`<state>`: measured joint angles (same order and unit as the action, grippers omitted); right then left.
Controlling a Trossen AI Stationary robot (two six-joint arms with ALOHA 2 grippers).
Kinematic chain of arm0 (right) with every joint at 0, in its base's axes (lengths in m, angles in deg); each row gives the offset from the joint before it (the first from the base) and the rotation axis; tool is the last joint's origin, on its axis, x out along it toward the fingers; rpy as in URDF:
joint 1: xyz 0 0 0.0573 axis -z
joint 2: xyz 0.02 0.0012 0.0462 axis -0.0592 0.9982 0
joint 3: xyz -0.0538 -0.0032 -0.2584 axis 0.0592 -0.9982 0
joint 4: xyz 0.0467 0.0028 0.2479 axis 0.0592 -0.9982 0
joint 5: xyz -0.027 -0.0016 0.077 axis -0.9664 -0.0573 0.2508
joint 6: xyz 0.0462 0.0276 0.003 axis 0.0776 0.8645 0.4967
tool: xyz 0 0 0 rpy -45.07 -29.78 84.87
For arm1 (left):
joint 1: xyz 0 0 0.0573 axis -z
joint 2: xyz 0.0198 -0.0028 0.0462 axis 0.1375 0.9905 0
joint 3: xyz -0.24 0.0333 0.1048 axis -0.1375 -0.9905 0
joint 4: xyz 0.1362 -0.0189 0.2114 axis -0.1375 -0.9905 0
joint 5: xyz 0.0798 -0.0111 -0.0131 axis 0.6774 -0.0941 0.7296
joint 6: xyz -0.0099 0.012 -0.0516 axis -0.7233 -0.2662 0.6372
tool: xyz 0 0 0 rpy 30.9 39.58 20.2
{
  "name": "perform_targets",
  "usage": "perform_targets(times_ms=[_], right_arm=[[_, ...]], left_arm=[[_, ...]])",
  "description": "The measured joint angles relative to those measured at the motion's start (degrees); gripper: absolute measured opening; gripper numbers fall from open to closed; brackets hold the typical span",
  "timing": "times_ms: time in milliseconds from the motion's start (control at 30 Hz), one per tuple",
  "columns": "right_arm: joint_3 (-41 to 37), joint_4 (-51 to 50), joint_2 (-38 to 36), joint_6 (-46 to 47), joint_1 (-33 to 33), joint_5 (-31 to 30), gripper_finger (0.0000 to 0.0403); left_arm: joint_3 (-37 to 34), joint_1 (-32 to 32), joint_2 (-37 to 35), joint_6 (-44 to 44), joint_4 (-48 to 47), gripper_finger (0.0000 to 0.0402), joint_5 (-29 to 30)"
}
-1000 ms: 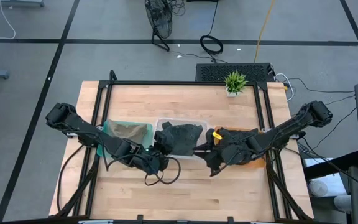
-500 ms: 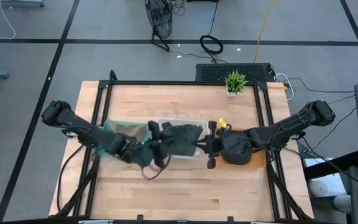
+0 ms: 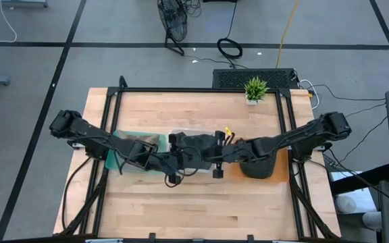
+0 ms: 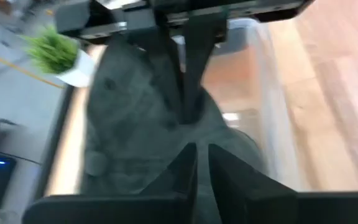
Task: Pick & Place hat
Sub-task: Put the gray cap into the transparent bin
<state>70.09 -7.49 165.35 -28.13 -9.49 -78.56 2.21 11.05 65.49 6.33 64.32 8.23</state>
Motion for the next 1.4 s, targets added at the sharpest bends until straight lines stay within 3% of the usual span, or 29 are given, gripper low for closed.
perform_targets(times_ms=[333,633,933,1100,1233,1400], right_arm=[[0.0,-0.2,0.9,2.5,0.0,3.8,0.0001],[0.1,0.4,4.7,3.4,0.0,6.2,0.0],[0.0,-0.5,4.3,1.3,0.4,6.1,0.0],[0.0,-0.5,3.0,1.6,0.4,6.2,0.0],[0.0,-1.0,3.0,1.9,0.4,6.3,0.0],[0.0,0.1,2.3,0.1,0.2,6.3,0.0]], left_arm=[[0.0,0.7,3.8,3.1,-2.3,0.0005,-4.3],[0.0,0.3,7.7,0.6,-1.1,0.0044,-5.8],[0.0,0.4,1.4,0.5,-1.4,0.0033,-5.9],[0.0,0.1,-2.1,1.9,-0.2,0.0015,-1.0],[0.0,-1.3,-1.3,2.8,-0.4,0.0005,-2.9],[0.0,-2.6,3.3,4.4,-0.7,0.0026,-6.0]])
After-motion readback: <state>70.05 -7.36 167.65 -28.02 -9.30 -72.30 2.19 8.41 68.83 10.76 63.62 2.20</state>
